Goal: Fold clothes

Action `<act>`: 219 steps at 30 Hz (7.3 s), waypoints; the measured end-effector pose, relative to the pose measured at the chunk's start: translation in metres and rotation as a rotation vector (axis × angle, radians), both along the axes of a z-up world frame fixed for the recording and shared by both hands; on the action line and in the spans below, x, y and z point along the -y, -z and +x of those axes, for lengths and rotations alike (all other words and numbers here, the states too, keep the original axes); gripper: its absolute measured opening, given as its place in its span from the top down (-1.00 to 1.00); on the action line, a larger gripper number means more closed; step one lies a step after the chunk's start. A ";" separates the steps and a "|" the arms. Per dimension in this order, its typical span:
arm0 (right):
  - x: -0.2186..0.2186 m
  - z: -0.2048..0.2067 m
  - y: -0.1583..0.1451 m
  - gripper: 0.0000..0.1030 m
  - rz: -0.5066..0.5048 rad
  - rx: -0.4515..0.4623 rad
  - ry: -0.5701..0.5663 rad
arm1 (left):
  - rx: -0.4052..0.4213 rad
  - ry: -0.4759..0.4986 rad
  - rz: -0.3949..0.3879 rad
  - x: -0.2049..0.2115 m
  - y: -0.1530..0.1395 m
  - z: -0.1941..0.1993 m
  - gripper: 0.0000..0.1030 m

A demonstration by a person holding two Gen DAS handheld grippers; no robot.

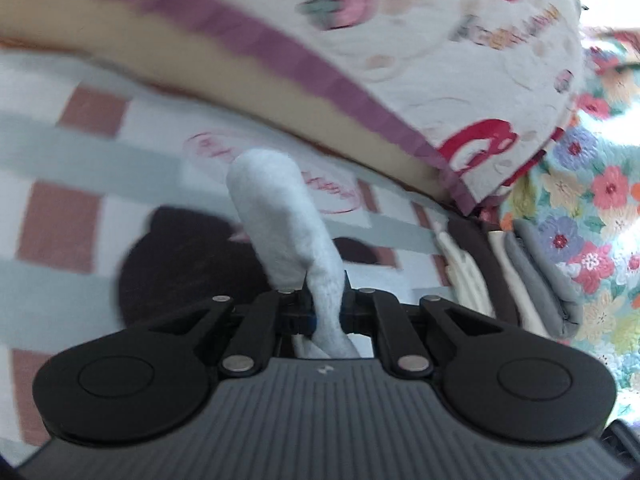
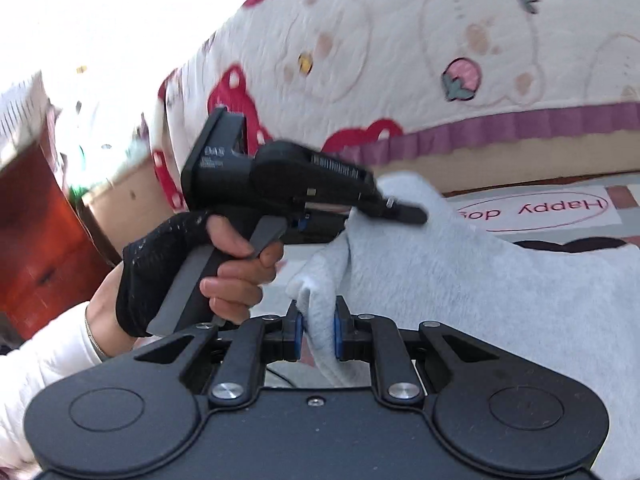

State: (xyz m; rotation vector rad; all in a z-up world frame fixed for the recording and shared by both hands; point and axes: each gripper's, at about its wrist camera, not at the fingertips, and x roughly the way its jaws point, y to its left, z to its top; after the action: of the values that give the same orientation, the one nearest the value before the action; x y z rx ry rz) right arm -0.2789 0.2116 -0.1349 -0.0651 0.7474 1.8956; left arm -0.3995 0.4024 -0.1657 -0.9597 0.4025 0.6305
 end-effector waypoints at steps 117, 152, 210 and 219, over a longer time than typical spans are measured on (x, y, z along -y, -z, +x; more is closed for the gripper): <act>0.069 0.117 0.020 -0.19 -0.386 0.411 0.553 | -0.083 0.072 -0.092 0.032 0.076 0.086 0.52; 0.032 0.025 0.077 -0.62 -0.298 1.145 0.260 | 0.156 0.096 -0.306 0.020 0.076 0.118 0.52; 0.100 0.133 -0.112 0.64 -0.014 0.538 0.069 | -0.058 0.226 -0.083 0.072 -0.098 0.115 0.53; 0.147 0.276 -0.216 0.64 0.148 1.349 0.443 | 0.260 0.561 0.144 0.063 -0.234 0.399 0.52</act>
State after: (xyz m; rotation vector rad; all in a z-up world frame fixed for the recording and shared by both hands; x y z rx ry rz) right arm -0.0024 0.0644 0.0807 -0.8990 -0.2971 1.0848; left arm -0.0005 0.3396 0.0682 -0.7324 0.3663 0.0225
